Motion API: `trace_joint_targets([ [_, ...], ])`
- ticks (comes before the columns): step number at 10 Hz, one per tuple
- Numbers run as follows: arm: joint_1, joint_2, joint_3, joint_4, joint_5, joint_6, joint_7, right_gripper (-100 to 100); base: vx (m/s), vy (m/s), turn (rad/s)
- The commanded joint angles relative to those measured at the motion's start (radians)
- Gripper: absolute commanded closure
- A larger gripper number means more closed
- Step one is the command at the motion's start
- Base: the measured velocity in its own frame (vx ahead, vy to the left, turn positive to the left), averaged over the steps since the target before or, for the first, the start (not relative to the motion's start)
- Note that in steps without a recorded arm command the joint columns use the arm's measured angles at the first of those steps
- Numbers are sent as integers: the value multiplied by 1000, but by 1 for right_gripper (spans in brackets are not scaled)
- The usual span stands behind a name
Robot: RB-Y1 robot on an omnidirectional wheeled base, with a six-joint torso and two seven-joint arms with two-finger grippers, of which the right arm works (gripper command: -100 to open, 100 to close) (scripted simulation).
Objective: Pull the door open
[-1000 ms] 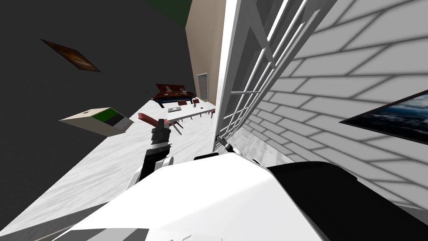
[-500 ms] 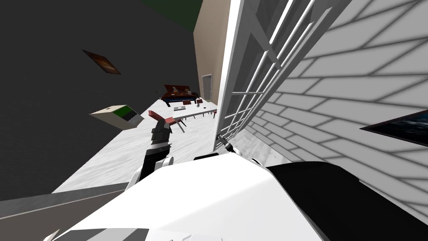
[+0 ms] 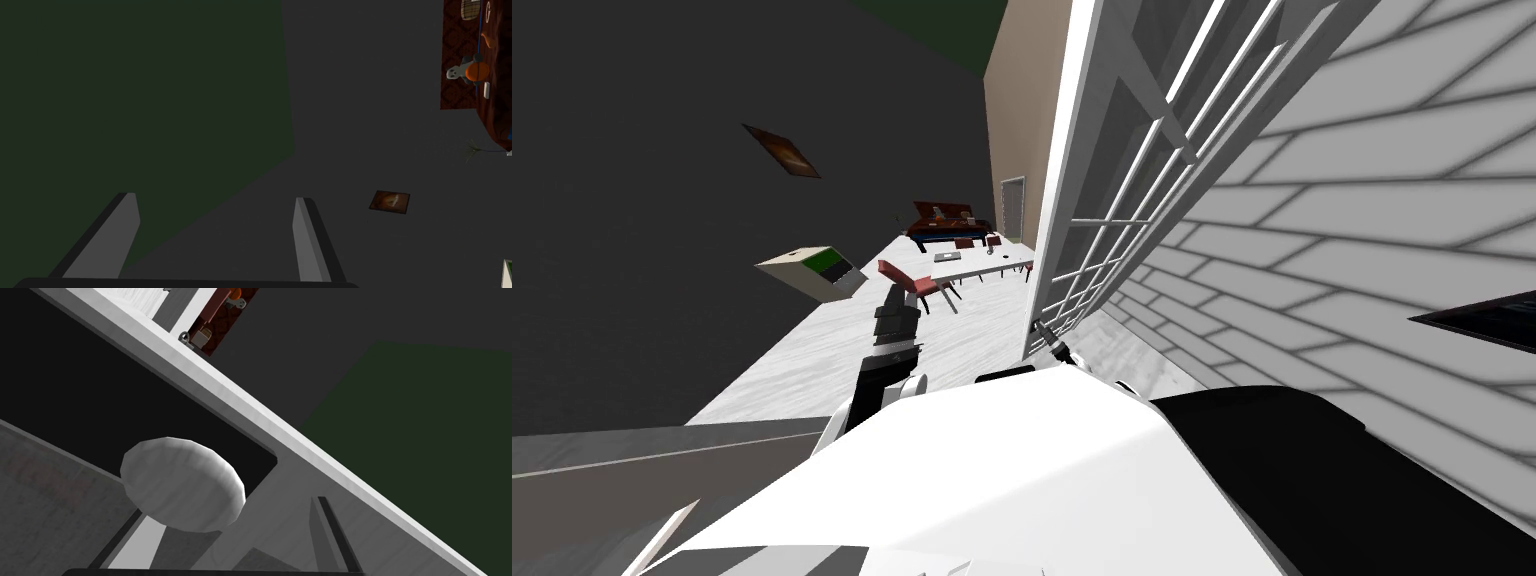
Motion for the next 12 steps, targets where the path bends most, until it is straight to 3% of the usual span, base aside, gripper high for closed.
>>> trace_joint_targets([
  [1, -1, 21, 20, -14, -4, -1, -28, 100, -61, -16, 56],
  [5, 4, 24, 27, -26, -69, 15, -123, 100, -56, -21, 109],
  [8, 4, 24, 27, -26, -69, 15, -123, 100, -19, -6, 8],
  [10, 8, 26, 32, -34, -113, 26, -181, 100, -67, -21, 139],
  [12, 8, 26, 32, -34, -113, 26, -187, 100, -40, -18, 45],
])
